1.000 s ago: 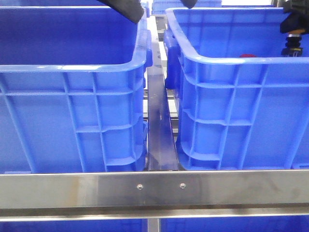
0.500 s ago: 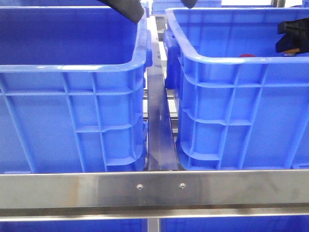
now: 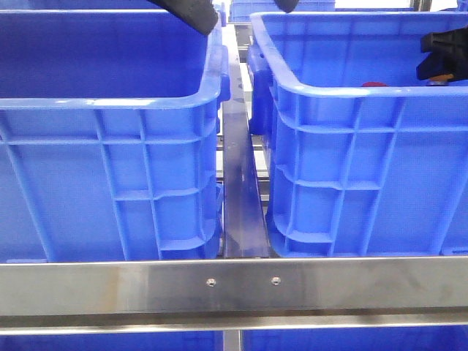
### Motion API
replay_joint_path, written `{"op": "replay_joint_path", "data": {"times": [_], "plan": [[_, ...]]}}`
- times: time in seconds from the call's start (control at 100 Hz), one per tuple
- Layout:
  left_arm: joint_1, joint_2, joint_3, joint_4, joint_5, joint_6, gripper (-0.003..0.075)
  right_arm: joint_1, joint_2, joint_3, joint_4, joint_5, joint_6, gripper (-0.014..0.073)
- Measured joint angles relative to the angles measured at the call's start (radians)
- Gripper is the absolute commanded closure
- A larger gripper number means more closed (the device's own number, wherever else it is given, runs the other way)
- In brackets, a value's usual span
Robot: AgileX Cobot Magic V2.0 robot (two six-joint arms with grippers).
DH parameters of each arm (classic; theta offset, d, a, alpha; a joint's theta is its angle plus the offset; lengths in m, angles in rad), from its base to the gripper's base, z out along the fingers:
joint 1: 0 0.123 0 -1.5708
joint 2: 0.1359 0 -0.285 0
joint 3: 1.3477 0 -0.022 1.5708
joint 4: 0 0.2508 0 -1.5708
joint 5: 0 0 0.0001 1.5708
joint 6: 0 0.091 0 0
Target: Pick red and yellow buttons and place in box
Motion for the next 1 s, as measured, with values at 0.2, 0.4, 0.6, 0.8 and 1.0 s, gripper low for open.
{"op": "replay_joint_path", "data": {"times": [0.2, 0.4, 0.6, 0.8, 1.0], "plan": [[0.000, 0.000, 0.000, 0.000, 0.000, 0.000, 0.0082, 0.000, 0.000, 0.000, 0.000, 0.002, 0.000, 0.0232], [0.000, 0.000, 0.000, 0.000, 0.000, 0.000, 0.0082, -0.002, -0.009, 0.000, -0.015, 0.007, 0.000, 0.0232], [0.000, 0.000, 0.000, 0.000, 0.000, 0.000, 0.0082, -0.004, -0.031, 0.019, -0.048, 0.010, -0.006, 0.0186], [0.000, 0.000, 0.000, 0.000, 0.000, 0.000, 0.0082, -0.004, -0.044, 0.019, -0.050, 0.014, -0.006, 0.0139], [0.000, 0.000, 0.000, 0.000, 0.000, 0.000, 0.0082, -0.004, -0.045, 0.019, -0.050, 0.014, -0.006, 0.0139]]}}
